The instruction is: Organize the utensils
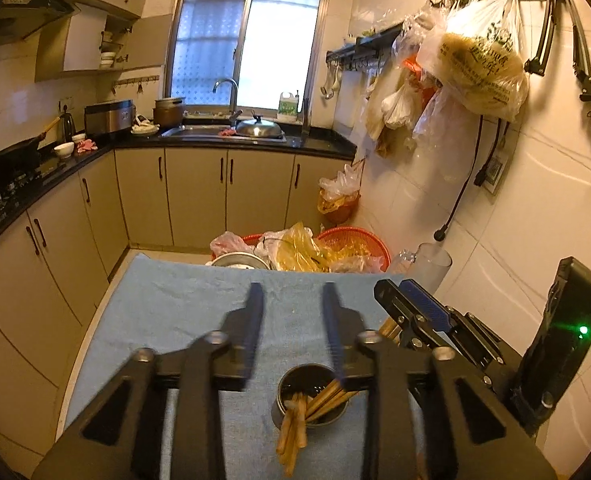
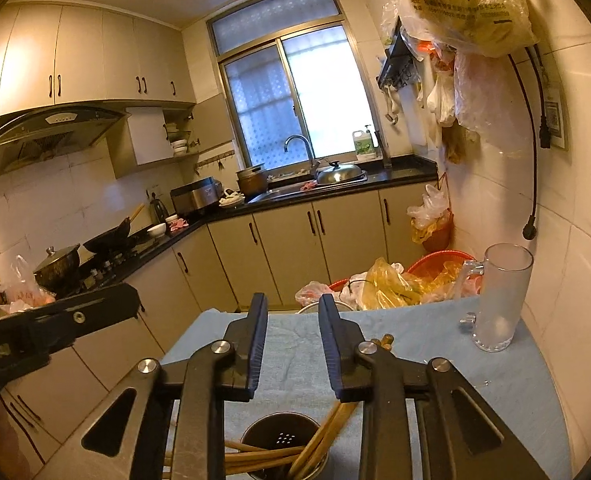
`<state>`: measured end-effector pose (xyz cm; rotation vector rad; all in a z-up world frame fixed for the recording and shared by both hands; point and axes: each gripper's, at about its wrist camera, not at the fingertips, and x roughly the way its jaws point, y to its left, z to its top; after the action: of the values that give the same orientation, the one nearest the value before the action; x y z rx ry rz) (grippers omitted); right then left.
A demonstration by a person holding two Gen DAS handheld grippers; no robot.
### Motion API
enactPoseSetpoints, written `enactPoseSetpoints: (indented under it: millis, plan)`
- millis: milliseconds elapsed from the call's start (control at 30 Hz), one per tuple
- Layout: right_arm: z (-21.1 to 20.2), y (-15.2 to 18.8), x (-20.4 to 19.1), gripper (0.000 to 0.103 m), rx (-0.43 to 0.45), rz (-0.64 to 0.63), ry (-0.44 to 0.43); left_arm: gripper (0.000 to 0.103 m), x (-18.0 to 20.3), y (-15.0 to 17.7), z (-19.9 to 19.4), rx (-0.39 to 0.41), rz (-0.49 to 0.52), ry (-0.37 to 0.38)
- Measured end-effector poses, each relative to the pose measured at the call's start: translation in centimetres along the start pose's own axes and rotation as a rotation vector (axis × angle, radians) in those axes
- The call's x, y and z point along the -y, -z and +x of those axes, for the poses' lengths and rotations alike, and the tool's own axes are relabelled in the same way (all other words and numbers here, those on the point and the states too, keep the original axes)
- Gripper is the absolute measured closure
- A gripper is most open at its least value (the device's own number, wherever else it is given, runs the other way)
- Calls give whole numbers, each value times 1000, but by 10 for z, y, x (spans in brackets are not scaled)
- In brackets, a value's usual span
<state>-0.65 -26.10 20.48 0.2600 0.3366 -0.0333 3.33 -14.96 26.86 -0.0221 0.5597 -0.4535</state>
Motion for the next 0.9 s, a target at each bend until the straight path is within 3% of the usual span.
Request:
enactPoseSetpoints:
  millis: [233, 333, 533, 600, 900]
  plan:
    - [-28, -9, -1, 70, 18, 8, 10, 62, -4, 4, -37, 32, -10, -13]
    - [-47, -14, -7, 63, 40, -10, 24, 59, -6, 7, -55, 50, -18, -22]
    - [-94, -18, -24, 44, 58, -87, 43, 41, -15, 26, -106, 107, -48, -65]
    - [-109, -14, -28, 37, 54, -116, 48, 33, -18, 35, -120, 121, -61, -83]
    - [-166, 33, -27, 21, -36, -204, 81, 17, -32, 99, -169, 118, -102, -144]
